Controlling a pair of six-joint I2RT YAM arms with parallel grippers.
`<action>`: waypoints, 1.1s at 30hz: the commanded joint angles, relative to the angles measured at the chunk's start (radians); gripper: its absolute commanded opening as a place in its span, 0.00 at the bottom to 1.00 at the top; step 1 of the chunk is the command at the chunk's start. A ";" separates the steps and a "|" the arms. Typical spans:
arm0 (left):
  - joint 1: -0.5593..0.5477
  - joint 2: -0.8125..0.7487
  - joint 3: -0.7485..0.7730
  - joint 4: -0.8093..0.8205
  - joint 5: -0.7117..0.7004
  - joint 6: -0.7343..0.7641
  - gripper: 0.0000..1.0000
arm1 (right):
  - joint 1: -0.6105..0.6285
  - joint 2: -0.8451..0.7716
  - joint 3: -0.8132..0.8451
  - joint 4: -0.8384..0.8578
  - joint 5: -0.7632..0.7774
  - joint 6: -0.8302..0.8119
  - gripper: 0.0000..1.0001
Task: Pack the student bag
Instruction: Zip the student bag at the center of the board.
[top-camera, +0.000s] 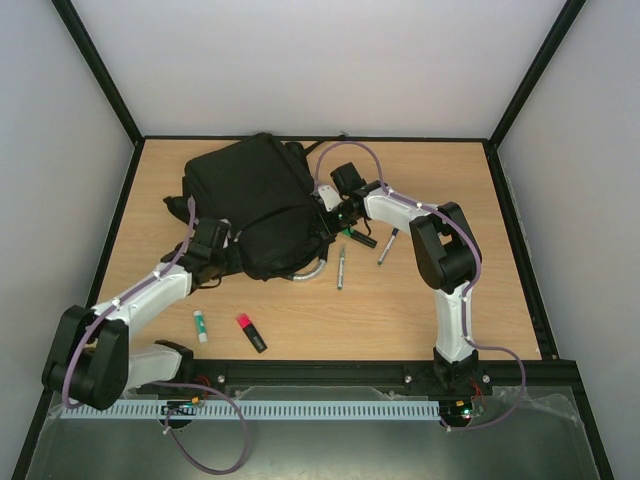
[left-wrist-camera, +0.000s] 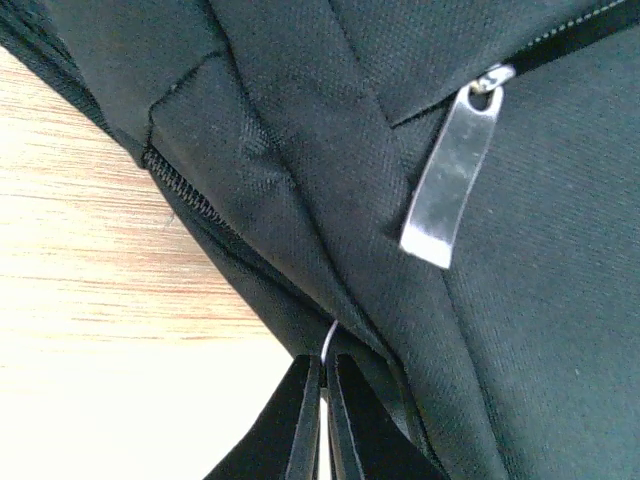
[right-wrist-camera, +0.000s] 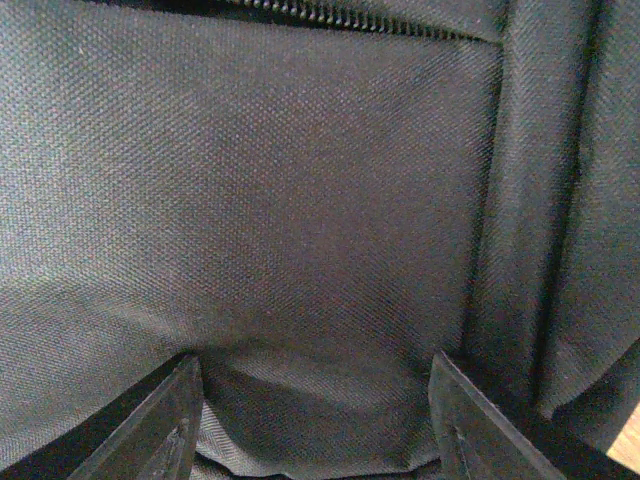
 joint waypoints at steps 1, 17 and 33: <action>-0.002 -0.082 -0.014 -0.075 0.000 -0.013 0.02 | -0.002 0.062 -0.053 -0.106 0.057 0.004 0.62; -0.120 -0.101 0.000 -0.110 0.094 -0.015 0.02 | 0.000 0.066 -0.053 -0.108 0.055 0.004 0.62; -0.353 -0.066 -0.012 0.056 0.170 -0.066 0.02 | 0.018 0.067 -0.051 -0.110 0.071 0.005 0.62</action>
